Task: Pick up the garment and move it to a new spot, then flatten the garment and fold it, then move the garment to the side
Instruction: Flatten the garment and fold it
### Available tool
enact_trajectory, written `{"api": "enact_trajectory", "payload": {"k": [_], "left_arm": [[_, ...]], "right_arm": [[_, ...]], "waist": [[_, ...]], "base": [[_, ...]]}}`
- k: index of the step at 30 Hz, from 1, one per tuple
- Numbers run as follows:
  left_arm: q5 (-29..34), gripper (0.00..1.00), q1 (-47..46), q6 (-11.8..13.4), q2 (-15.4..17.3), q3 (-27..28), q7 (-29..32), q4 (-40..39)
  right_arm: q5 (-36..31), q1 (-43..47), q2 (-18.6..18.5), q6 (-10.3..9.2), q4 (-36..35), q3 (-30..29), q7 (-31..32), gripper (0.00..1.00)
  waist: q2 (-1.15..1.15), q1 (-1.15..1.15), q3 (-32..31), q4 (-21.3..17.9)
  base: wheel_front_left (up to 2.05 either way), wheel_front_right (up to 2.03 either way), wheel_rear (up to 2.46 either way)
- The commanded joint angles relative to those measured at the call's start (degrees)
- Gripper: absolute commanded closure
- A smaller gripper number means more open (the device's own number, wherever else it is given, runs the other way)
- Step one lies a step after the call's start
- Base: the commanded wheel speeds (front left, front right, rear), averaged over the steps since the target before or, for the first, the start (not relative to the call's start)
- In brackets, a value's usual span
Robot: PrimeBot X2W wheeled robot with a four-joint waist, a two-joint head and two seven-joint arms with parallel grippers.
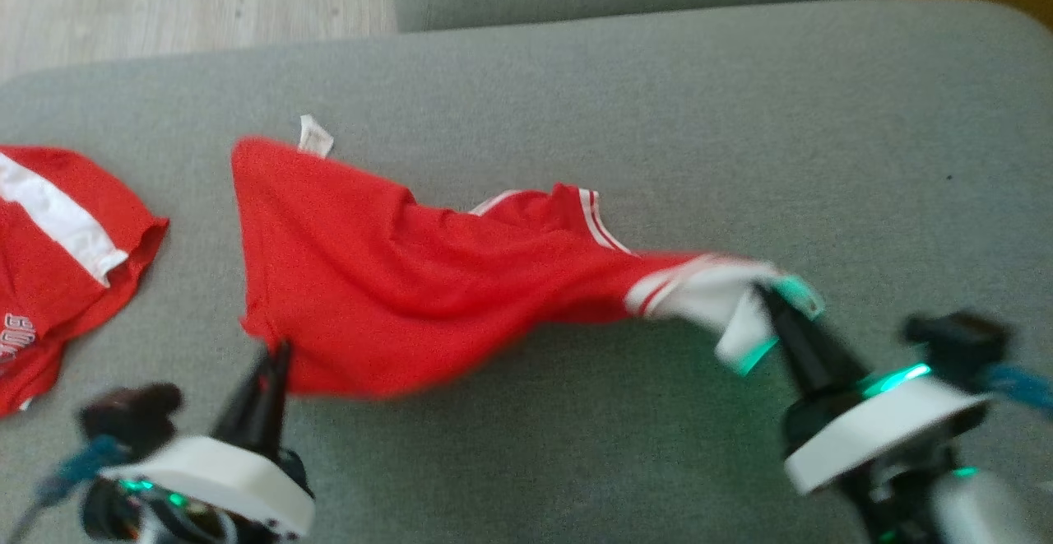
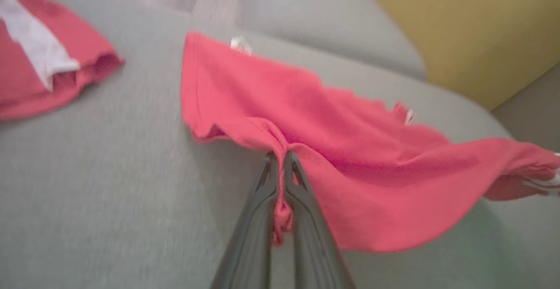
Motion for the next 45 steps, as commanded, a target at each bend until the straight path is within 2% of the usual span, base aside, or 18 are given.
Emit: {"api": "enact_trajectory", "payload": {"k": [1, 7, 12, 15, 18, 22, 27, 31, 35, 37, 40, 45], "left_arm": [[-1.78, 1.0, -1.35, 0.24, 0.74, 3.42, 1.49, -8.74], [-6.37, 1.0, -2.46, 0.43, 1.83, 5.47, 5.17, -22.38], [-10.48, 1.0, -7.74, 0.64, 3.54, 6.21, 9.4, -32.54], [-13.43, 1.0, -12.91, 1.41, 4.37, 6.1, 12.55, -36.04], [-15.04, 1.0, -19.61, 2.36, 5.96, 5.85, 16.19, -35.98], [-15.96, 1.0, -32.43, 3.31, 7.93, 4.95, 20.08, -28.49], [-13.1, 1.0, -50.71, 3.51, 9.13, 3.87, 19.55, -10.22], [-8.32, 1.0, -65.44, 4.13, 7.86, 3.61, 11.98, 4.95], [-5.03, 1.0, -78.04, 2.52, 6.12, 3.09, 0.75, 16.22], [-4.03, 1.0, -82.04, 1.15, 5.4, 2.43, -4.46, 20.59], [-3.01, 1.0, -83.93, -0.24, 4.82, 1.9, -11.58, 25.87], [-3.37, 1.0, -75.05, -1.48, 4.11, 0.91, -17.56, 30.51]], "right_arm": [[3.58, -0.47, -0.48, 0.44, -7.45, -2.16, 0.18, 1.0], [10.36, -1.84, -1.21, 0.44, -19.7, -8.36, 3.51, 1.0], [14.84, -6.37, -2.18, 0.44, -29.18, -13.07, 8.25, 1.0], [16.18, -11.48, -3.34, 0.44, -32.09, -15.01, 11.69, 1.0], [16.8, -18.95, -4.27, 0.44, -31.64, -16.03, 14.73, 1.0], [15.86, -32.88, -4.06, 0.44, -23.56, -15.92, 17.87, 1.0], [9.88, -52.27, -1.26, 0.44, -6.11, -14.35, 17.52, 1.0], [3.52, -66.26, 0.97, 0.44, 7.38, -14.39, 11.79, 1.0], [-0.54, -77.24, 1.75, 0.44, 15.86, -14.26, 4.17, 1.0], [-1.15, -80.25, 1.12, 0.44, 18.22, -13.24, 1.15, 1.0], [0.26, -79.74, -0.31, 0.44, 20.66, -10.76, -1.48, 1.0], [5.08, -68.13, -3.95, 0.44, 21.12, -5.92, -2.74, 1.0]], "waist": [[0.0, 0.0, -1.79, -0.55], [0.0, 0.0, -3.37, -1.52], [0.0, 0.0, -3.84, -2.59], [0.0, 0.0, -2.75, -3.29], [0.0, 0.0, 0.23, -3.85], [0.0, 0.0, 6.04, -3.65], [0.0, 0.0, 13.02, -2.31], [0.0, 0.0, 17.26, -1.35], [0.0, 0.0, 21.24, -0.73], [0.0, 0.0, 22.62, -0.46], [0.0, 0.0, 23.54, -0.38], [0.0, 0.0, 23.68, -0.52]], "base": [[0.0, 0.0, 0.0], [0.0, 0.0, 0.0], [0.0, 0.0, 0.0], [0.0, 0.0, 0.0], [0.0, 0.0, 0.0], [0.0, 0.0, 0.0], [0.0, 0.0, 0.0], [0.0, 0.0, 0.0], [0.0, 0.0, 0.0], [0.0, 0.0, 0.0], [0.0, 0.0, 0.0], [0.0, 0.0, 0.0]]}}
